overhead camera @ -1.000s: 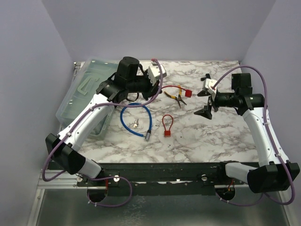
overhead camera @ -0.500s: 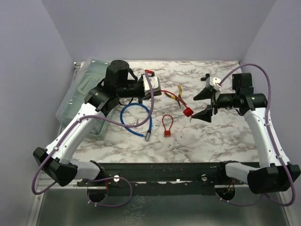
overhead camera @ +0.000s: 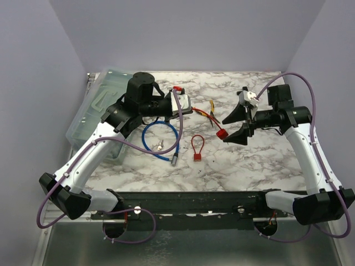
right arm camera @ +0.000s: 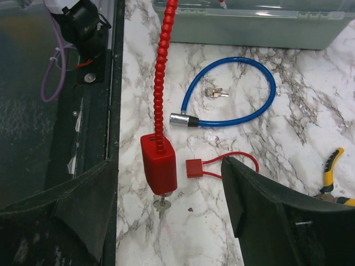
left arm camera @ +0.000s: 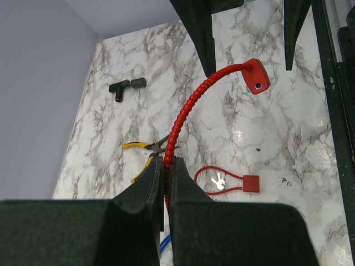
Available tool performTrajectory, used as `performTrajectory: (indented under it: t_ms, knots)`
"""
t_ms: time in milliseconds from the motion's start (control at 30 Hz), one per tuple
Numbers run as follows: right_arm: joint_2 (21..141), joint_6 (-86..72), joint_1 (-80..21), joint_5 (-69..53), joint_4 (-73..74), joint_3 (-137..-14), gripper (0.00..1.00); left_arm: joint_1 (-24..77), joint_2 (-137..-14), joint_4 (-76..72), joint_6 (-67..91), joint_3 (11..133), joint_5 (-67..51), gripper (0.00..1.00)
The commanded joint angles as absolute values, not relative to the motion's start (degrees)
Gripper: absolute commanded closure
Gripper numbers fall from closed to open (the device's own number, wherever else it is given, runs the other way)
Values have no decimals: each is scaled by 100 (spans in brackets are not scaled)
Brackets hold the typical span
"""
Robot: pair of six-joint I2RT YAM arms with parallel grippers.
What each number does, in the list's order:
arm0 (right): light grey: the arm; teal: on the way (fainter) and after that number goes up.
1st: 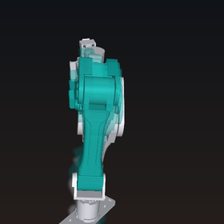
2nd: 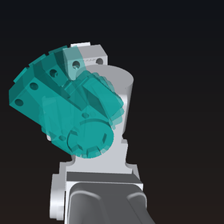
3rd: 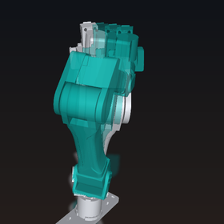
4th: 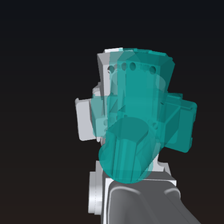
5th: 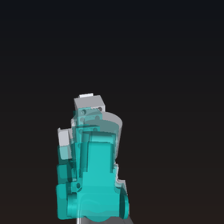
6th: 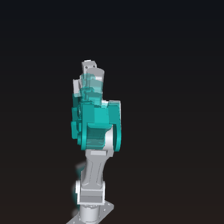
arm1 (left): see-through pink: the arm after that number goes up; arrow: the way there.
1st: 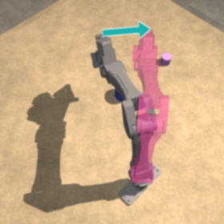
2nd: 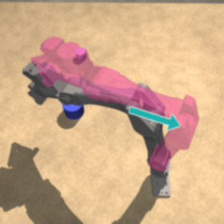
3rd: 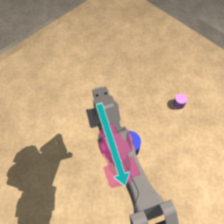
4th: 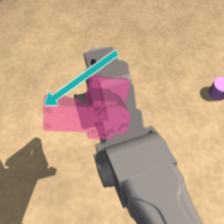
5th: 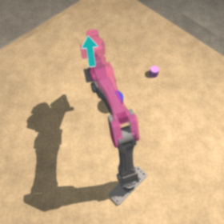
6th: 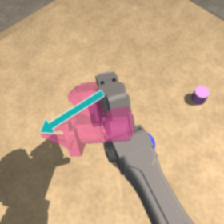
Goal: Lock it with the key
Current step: Lock the lock.
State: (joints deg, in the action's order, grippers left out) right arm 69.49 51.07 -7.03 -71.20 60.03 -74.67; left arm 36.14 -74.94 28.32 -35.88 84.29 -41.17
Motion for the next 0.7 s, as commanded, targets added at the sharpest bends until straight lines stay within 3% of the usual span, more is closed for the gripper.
performTrajectory:
  t_ms: [0, 267, 467, 667]
  knots:
    - [7045, 5227, -810, -7275, 6217, -7399, 19, 3649, -7347, 2512, -3661, 8352, -4386, 100]
    - [7170, 5236, -1036, -7291, 6249, -7352, 38, 3646, -7391, 2318, -3467, 8317, -4331, 100]
    - [7230, 5177, -1077, -7290, 6191, -7231, 40, 3643, -7373, 2191, -3367, 8212, -4382, 100]
    - [7339, 5173, -1081, -7295, 6205, -7370, 59, 3647, -7366, 2180, -3359, 8177, -4307, 100]
